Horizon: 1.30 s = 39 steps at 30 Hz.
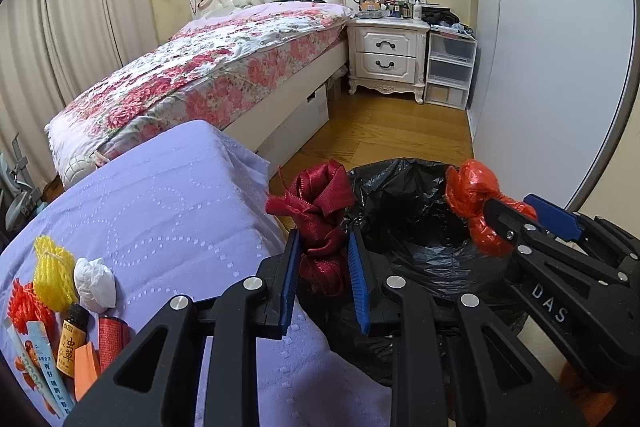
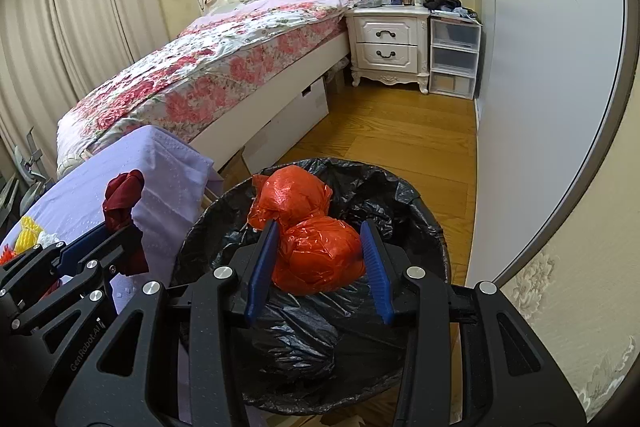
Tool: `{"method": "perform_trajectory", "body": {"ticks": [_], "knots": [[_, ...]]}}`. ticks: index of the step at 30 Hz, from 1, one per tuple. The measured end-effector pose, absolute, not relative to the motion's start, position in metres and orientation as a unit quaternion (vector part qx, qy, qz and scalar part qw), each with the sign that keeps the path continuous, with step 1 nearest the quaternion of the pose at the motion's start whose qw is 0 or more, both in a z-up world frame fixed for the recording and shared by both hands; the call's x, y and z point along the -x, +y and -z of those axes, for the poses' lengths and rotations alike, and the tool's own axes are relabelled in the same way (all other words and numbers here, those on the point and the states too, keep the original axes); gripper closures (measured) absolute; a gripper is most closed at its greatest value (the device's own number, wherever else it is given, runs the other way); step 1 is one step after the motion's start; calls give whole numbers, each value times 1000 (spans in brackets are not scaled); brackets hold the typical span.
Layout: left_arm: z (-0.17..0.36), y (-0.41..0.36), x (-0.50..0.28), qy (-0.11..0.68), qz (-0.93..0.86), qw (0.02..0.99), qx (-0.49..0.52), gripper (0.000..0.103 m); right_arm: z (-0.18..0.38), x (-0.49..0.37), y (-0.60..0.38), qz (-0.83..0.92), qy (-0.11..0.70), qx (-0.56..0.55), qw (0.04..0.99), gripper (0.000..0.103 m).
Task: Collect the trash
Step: 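Carry both items over the black bin and open both grippers to drop them, then move both tools back over the table and grasp the red can with the right gripper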
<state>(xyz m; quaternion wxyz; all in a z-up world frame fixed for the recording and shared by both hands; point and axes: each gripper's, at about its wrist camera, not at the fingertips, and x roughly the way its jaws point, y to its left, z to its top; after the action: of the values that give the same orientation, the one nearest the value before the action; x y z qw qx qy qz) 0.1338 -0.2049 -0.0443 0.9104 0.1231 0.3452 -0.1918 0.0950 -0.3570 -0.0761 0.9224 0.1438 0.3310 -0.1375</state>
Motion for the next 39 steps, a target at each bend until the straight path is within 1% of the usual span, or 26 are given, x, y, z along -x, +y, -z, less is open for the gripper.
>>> {"method": "perform_trajectory", "body": {"ticks": [2, 4, 6, 7, 8, 10, 12, 14, 16, 19, 21, 28, 39], "knots": [[46, -206, -135, 349, 191, 909, -123, 76, 77, -95, -360, 140, 331, -146, 922, 61], [46, -207, -136, 351, 189, 909, -123, 67, 78, -96, -361, 143, 331, -149, 921, 61], [45, -206, -135, 347, 186, 911, -122, 54, 78, -95, -363, 146, 331, -150, 920, 59], [45, -205, -135, 345, 183, 912, -121, 51, 78, -95, -364, 148, 330, -150, 920, 56], [44, -205, -134, 344, 182, 913, -120, 47, 78, -94, -365, 150, 329, -151, 920, 54], [43, -204, -134, 342, 179, 915, -118, 41, 77, -93, -366, 154, 327, -151, 920, 54], [42, -201, -134, 338, 173, 918, -117, 31, 76, -91, -366, 157, 327, -152, 920, 53], [40, -198, -133, 334, 167, 921, -114, 30, 76, -89, -367, 160, 327, -153, 919, 51], [39, -195, -133, 335, 162, 921, -112, 28, 75, -87, -367, 163, 326, -153, 919, 45], [36, -189, -129, 332, 150, 924, -115, 26, 74, -81, -366, 164, 323, -157, 919, 42], [33, -182, -124, 329, 145, 926, -114, 26, 72, -76, -363, 163, 320, -158, 920, 38], [25, -143, -111, 336, 119, 929, -96, 25, 68, -65, -339, 129, 324, -164, 923, 37], [21, -57, -78, 341, 45, 936, -74, 25, 61, -59, -264, 61, 333, -124, 933, 37]]}}
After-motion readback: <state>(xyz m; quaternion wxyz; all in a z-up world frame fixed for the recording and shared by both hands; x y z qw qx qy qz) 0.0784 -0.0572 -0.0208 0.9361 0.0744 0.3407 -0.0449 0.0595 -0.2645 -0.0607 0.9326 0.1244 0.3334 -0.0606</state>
